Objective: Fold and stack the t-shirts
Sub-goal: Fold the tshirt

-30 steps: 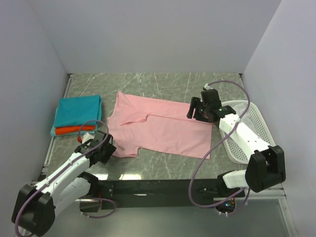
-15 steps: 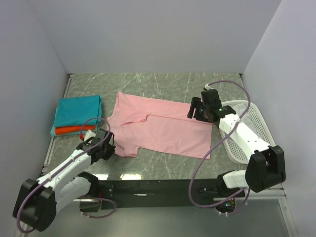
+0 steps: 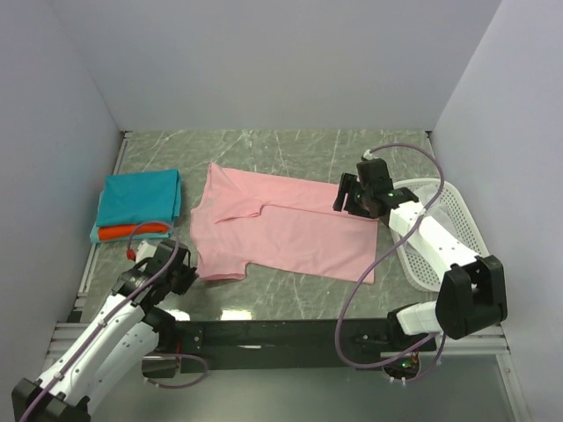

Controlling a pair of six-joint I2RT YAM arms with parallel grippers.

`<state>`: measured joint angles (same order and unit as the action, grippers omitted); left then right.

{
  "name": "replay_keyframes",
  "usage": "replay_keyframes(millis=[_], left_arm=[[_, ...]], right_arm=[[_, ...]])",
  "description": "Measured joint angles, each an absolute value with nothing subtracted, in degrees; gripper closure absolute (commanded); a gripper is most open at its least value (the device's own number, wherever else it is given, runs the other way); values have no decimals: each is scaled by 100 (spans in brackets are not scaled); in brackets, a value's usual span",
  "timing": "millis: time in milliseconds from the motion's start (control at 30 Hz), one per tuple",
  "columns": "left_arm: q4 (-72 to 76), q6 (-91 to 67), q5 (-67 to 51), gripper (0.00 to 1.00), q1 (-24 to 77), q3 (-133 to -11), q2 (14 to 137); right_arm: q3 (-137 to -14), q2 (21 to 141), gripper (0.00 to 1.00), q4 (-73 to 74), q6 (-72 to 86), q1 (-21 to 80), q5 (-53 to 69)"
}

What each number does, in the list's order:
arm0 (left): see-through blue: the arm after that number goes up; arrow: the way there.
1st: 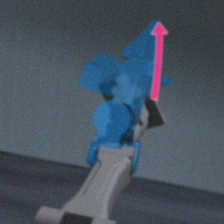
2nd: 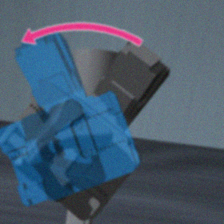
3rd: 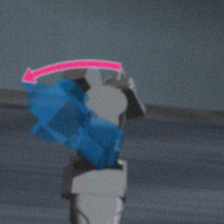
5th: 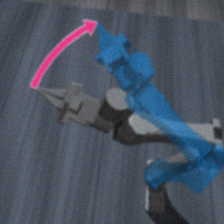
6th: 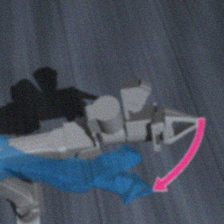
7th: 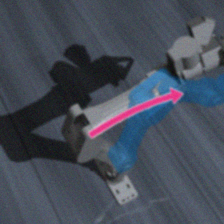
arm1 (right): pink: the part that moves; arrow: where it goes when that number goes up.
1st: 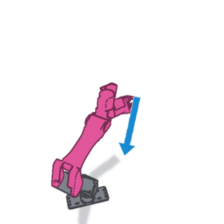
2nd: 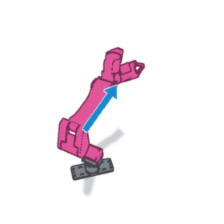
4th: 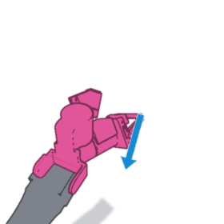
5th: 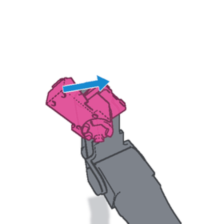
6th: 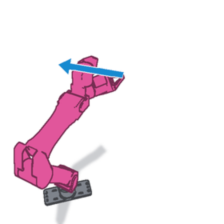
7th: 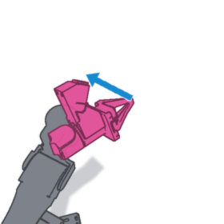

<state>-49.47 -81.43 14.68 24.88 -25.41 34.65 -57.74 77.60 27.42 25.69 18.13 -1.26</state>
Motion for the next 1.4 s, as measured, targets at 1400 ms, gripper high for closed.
replay_keyframes(millis=[1400], left_arm=[[-3948, -7588, 1326, 99, 2635, -2779, 4128]], right_arm=[[-2598, 4112, 25, 3695, 4495, 2403, -473]])
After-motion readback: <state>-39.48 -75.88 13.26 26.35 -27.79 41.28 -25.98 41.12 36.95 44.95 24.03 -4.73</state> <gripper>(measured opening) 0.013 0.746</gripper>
